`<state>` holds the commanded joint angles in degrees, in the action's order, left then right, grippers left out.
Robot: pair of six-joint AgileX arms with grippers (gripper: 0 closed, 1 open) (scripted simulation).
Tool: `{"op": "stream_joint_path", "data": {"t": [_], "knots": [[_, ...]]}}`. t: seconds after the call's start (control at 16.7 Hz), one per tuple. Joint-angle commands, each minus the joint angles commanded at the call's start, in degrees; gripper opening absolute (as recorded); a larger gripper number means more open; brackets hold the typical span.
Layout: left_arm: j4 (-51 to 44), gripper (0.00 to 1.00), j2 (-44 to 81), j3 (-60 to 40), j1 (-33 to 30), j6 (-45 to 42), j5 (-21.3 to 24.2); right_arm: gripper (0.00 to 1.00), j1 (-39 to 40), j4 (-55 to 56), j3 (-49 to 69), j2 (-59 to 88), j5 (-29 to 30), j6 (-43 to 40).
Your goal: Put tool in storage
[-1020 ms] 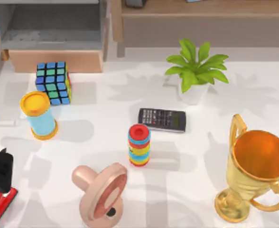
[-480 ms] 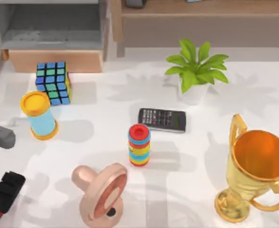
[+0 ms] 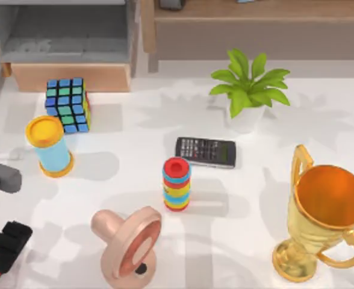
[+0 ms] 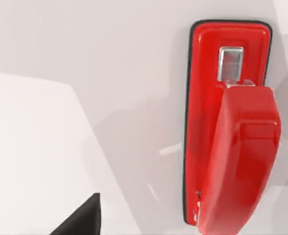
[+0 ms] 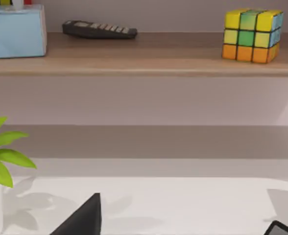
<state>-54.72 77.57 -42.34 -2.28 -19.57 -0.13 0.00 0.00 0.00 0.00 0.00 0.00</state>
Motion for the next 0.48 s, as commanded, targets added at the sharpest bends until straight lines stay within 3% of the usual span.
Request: {"op": "stream_joint_path", "data": {"t": [0.48], "knots": [[13.5, 1.00, 6.4, 7.1, 0.1, -0.3, 0.0, 1.00, 0.0, 0.0, 0.0, 0.0, 0.0, 0.0]]}}
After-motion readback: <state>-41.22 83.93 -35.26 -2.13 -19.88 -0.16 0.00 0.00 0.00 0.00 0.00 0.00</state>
